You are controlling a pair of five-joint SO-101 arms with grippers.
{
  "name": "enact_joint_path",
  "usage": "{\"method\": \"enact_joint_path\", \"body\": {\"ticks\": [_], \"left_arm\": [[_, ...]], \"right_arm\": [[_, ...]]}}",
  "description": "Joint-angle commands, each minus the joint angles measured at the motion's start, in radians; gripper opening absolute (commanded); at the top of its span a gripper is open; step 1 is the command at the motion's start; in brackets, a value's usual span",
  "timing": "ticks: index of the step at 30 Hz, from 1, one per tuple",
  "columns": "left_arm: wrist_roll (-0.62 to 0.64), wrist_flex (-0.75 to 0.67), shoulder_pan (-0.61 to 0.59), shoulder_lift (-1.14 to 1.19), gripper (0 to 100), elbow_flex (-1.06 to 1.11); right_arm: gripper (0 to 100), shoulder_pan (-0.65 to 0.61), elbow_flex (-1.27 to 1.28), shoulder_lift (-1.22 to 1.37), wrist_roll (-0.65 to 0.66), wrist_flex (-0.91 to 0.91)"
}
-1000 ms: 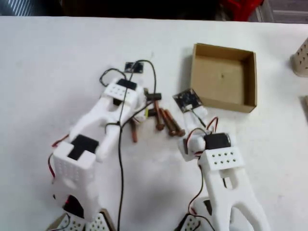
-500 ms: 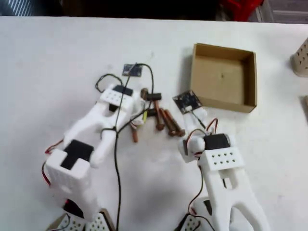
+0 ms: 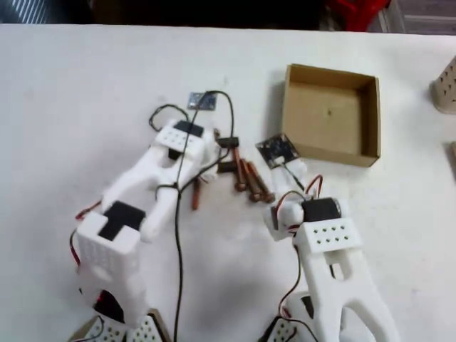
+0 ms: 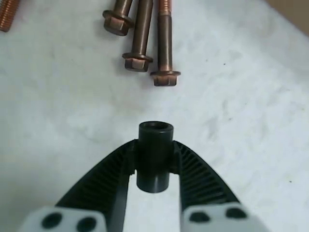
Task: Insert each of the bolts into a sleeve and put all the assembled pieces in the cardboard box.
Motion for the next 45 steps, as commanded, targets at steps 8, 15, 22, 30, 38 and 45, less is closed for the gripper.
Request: {"method": "enact_joint_path", "body": {"ticks": [8,15,22,30,38,45], "left_arm": [[-0.094,-0.170,-0.010,-0.375,2,0.287],[-0.112,-0.249,-0.019,-0.550,2,0.451],[-0.112,-0.247,-0.102,-0.552,2,0.457],[-0.112,-0.245,-0.128,-0.558,2,0.462],[-0.112,-0.247,-0.148,-0.559,2,0.459],[-0.124,-0.272,-0.205,-0.559,2,0.454]], "right_arm": [[1.8,0.005,0.064,-0.070,-0.051,-0.134],[1.8,-0.113,0.218,-0.346,-0.052,-0.160],[1.7,-0.136,0.430,-0.730,-0.052,-0.271],[1.7,-0.165,0.545,-1.021,-0.201,-0.282],[1.7,-0.328,0.678,-1.050,-0.506,-0.581],[1.7,-0.394,0.678,-1.043,-0.542,-0.792]]}}
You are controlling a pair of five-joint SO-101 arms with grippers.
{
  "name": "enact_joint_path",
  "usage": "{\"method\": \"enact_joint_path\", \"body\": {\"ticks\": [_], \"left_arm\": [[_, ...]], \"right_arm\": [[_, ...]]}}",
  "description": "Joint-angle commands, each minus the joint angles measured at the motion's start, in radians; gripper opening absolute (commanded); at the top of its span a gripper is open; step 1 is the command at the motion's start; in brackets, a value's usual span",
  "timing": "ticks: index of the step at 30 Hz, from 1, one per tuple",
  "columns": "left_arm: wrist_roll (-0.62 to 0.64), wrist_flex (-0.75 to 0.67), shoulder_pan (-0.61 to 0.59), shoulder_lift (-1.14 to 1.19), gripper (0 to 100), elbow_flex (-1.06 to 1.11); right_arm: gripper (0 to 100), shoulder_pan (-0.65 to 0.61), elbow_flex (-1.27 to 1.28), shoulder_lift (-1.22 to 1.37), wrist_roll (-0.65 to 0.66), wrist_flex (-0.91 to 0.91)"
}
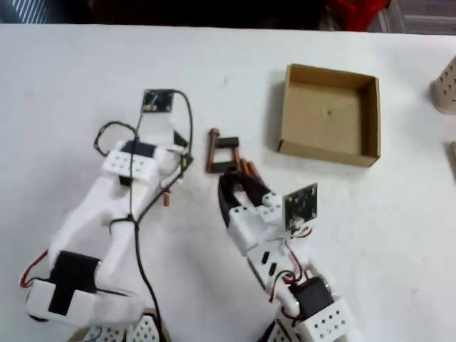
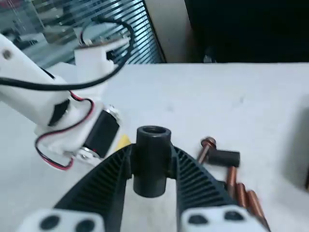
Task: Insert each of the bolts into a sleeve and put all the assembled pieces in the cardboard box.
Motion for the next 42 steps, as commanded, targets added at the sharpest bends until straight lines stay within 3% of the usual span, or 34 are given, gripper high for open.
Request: {"method": "enact_joint_path", "body": {"ticks": [1,5,13,18,21,30,42], "left_arm": [[-0.044,-0.057,-0.027,-0.068,2,-0.014],[-0.115,-0.091,-0.027,-0.068,2,-0.014],[-0.117,-0.120,-0.051,-0.219,2,0.043],[-0.121,-0.279,-0.051,-0.314,2,0.184],[-0.123,-0.368,-0.053,-0.366,2,0.245],[-0.123,-0.382,-0.054,-0.510,2,0.253],[-0.124,-0.562,-0.021,-0.598,2,0.262]], "right_arm": [[1.7,-0.047,0.011,0.005,0.009,-0.122],[1.7,-0.050,0.011,0.005,0.011,-0.122],[1.7,-0.051,0.011,0.007,0.051,-0.252],[1.7,-0.062,0.012,0.038,0.095,-0.329],[1.7,-0.068,0.014,0.137,0.094,-0.371],[1.7,-0.076,0.009,0.541,0.097,-0.740],[1.7,-0.077,-0.015,0.901,0.097,-1.086]]}}
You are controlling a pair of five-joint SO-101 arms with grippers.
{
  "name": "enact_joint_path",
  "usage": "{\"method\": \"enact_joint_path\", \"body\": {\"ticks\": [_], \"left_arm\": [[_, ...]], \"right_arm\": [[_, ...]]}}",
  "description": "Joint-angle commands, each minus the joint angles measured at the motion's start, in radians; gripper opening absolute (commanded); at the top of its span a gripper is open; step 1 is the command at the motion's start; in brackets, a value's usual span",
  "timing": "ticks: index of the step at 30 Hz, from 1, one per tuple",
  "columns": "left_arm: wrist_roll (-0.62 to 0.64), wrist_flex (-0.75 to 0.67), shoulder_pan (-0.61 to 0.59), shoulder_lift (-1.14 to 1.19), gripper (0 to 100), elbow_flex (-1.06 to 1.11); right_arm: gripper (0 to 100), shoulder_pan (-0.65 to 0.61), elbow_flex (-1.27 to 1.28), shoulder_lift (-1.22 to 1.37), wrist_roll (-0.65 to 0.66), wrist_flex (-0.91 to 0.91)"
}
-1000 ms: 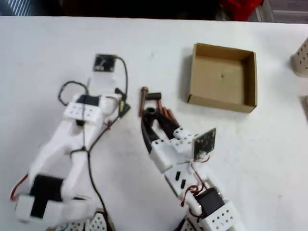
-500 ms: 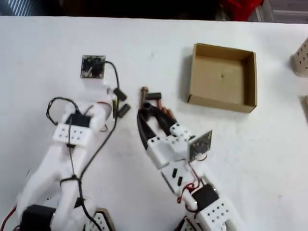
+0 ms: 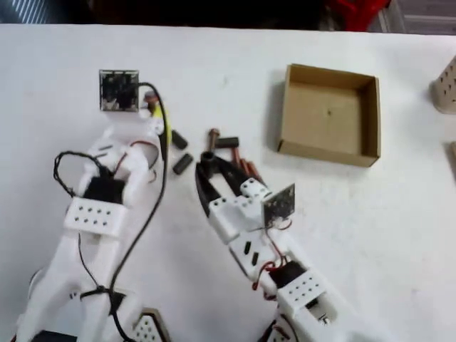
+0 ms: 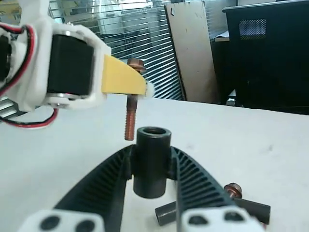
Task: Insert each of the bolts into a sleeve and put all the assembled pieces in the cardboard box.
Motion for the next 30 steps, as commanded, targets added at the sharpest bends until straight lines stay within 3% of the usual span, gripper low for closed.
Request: {"method": "enact_joint_path", "body": {"ticks": [1,5,9,16,25,30], "left_arm": [[-0.014,-0.061,0.033,-0.048,2,-0.015],[-0.029,-0.081,0.088,-0.050,2,-0.015],[-0.132,-0.103,0.131,-0.050,2,-0.017],[-0.143,-0.203,0.147,-0.050,2,-0.008],[-0.140,-0.445,0.189,-0.139,2,0.221],[-0.064,-0.333,0.191,-0.298,2,0.255]], "right_arm": [[1.7,-0.005,-0.028,0.081,0.017,-0.099],[1.7,-0.004,-0.083,0.176,0.017,-0.101],[1.7,-0.005,-0.146,0.280,0.014,-0.108],[1.7,-0.007,-0.180,0.490,0.038,-0.326],[1.7,-0.024,-0.284,0.760,0.074,-0.495],[1.7,-0.028,-0.292,0.817,0.075,-0.572]]}}
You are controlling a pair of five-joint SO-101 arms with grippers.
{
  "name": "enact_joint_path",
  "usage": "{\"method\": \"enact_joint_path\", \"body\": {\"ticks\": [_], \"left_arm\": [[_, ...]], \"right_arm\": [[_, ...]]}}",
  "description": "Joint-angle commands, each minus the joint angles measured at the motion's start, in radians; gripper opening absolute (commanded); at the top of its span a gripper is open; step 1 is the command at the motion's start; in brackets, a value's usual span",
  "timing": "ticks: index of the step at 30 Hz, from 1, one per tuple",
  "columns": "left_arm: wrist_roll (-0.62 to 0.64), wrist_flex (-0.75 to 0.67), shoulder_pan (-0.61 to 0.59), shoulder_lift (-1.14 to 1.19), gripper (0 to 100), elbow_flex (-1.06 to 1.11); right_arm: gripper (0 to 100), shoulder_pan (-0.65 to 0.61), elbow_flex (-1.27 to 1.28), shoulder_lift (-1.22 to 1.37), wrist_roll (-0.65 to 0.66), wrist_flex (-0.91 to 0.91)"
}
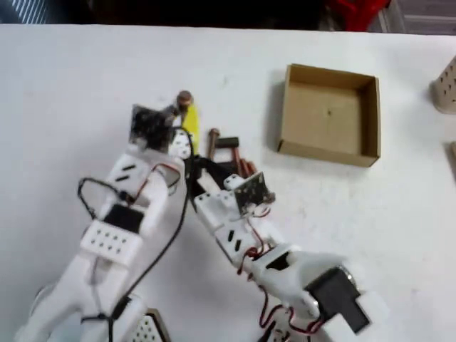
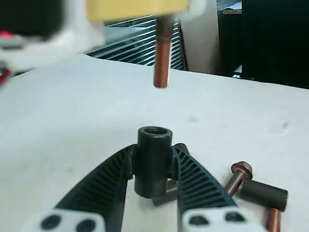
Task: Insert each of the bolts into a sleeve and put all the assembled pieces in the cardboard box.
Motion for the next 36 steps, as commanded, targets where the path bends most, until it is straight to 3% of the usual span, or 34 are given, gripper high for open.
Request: {"method": "enact_joint_path", "body": {"ticks": [1,13,36], "left_arm": [[0.075,0.086,0.031,-0.127,2,-0.020],[0.081,0.129,0.117,-0.200,2,0.038],[0.081,0.207,0.081,-0.200,2,0.041]], "right_arm": [[1.7,-0.007,-0.055,0.010,0.020,-0.065],[1.6,-0.002,-0.057,0.013,0.020,-0.067],[1.6,0.018,-0.051,0.010,0.020,-0.068]]}}
